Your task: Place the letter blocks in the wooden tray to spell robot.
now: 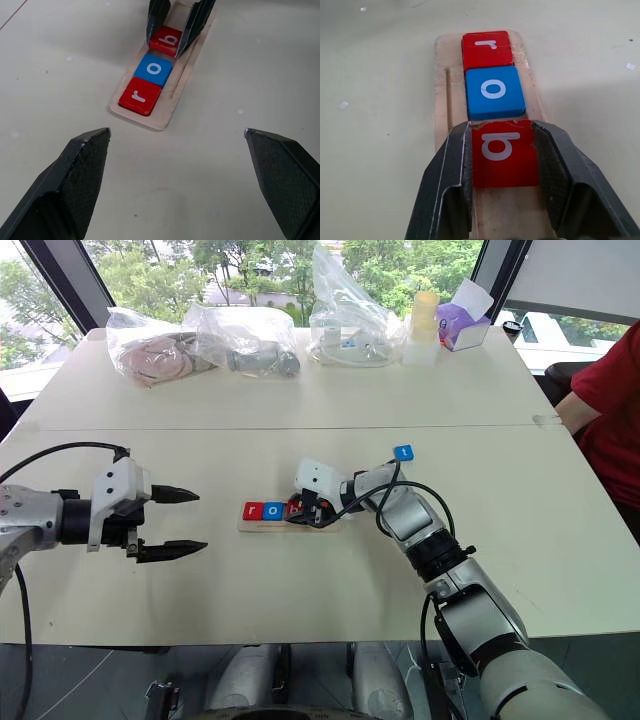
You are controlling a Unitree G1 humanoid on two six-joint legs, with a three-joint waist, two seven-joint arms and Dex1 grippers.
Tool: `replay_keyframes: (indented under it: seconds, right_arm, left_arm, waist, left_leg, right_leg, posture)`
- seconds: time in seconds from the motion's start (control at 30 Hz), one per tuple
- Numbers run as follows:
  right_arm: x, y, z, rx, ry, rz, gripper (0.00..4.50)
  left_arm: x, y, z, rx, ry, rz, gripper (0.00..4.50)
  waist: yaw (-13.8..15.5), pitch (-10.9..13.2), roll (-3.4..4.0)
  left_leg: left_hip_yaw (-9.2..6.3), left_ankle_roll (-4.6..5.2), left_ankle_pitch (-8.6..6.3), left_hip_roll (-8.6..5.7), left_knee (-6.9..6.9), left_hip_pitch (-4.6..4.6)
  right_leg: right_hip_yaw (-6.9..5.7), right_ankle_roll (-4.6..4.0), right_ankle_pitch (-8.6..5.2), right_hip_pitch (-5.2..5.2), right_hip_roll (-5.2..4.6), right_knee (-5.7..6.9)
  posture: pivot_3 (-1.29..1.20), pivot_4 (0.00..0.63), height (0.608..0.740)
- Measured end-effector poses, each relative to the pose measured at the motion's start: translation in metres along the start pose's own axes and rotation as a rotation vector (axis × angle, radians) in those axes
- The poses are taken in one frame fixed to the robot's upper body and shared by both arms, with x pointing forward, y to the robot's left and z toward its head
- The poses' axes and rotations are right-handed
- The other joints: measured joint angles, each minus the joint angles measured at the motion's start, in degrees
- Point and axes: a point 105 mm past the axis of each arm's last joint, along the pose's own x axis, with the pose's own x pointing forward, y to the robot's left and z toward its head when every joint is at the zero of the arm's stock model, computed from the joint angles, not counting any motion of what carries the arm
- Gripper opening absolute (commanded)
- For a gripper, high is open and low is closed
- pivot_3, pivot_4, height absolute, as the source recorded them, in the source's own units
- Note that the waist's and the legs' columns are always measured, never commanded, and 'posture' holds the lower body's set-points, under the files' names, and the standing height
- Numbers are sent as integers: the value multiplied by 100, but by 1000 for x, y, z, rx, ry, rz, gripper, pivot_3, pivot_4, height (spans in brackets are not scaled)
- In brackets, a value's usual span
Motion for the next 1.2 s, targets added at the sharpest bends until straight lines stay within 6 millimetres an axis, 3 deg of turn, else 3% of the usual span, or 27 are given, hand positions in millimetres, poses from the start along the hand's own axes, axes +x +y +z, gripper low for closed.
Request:
replay_keyframes:
  seconds: [0.07,0.27,0.3,0.6,0.73,0.83,0.9,0.97,1.03,1.1,1.2]
  right_arm:
    - [2,1,2,0,-7,0,1165]
    - [4,1,3,3,-12,0,4184]
    - [4,1,3,3,-12,-3,4454]
    - [-9,-13,13,-4,-49,-109,4454]
    - [-61,-52,27,98,-133,-404,4454]
    - [-104,-67,14,209,-145,-652,4454]
    - [-118,-60,-12,312,-103,-766,4454]
    - [-121,-45,-45,439,-33,-829,4454]
    - [-119,-22,-64,525,-1,-863,4454]
    - [-109,-7,-69,593,-12,-852,4454]
    - [-103,-2,-67,629,-37,-865,4454]
  left_arm:
    - [1,0,-1,0,2,-1,4500]
    - [1,1,-1,8,9,5,4500]
    - [1,1,-1,9,8,5,4500]
    - [3,1,-1,5,-1,17,4500]
    - [12,2,14,-19,-111,34,4500]
    - [18,0,31,-11,-189,30,4500]
    - [24,-1,39,-9,-223,27,4500]
    - [34,-4,40,-17,-237,2,4500]
    - [49,-6,46,-9,-256,-27,4500]
    - [62,-4,48,1,-264,-42,4500]
    - [79,1,51,5,-277,-43,4500]
  waist:
    - [0,0,0]
    - [2,0,0]
    - [2,0,0]
    - [5,0,1]
    - [68,0,-1]
    - [65,-8,-11]
    - [56,-9,-13]
    - [30,-8,-10]
    - [22,-7,-8]
    - [-12,-6,-6]
    - [-48,-7,-5]
  left_leg:
    - [0,0,0,0,0,0]
    - [0,0,0,0,0,0]
    - [0,0,0,0,0,0]
    - [-2,0,0,1,0,-1]
    - [-8,0,0,-2,3,-5]
    - [-10,0,0,-5,-4,-4]
    - [-7,0,0,-6,-6,-2]
    - [-4,0,0,-6,-6,-2]
    - [-4,0,0,-11,-4,0]
    - [-2,0,1,-5,-2,4]
    - [-1,-7,6,-5,4,10]
  right_leg:
    - [0,0,0,0,1,0]
    - [0,0,0,0,0,0]
    - [0,0,0,0,0,0]
    - [1,0,0,-1,-1,0]
    - [-1,0,0,3,-8,0]
    - [-1,1,0,8,-13,-7]
    - [-2,1,0,10,-9,-8]
    - [2,1,0,4,-7,-2]
    - [2,1,0,5,4,3]
    - [7,-1,1,3,16,4]
    - [9,-9,6,7,19,6]
  posture:
    - [0,150,740]
    - [0,150,740]
    - [0,150,740]
    - [0,150,740]
    - [0,150,740]
    - [0,150,740]
    - [0,150,740]
    - [0,150,740]
    - [0,150,740]
    - [0,150,740]
    - [0,150,740]
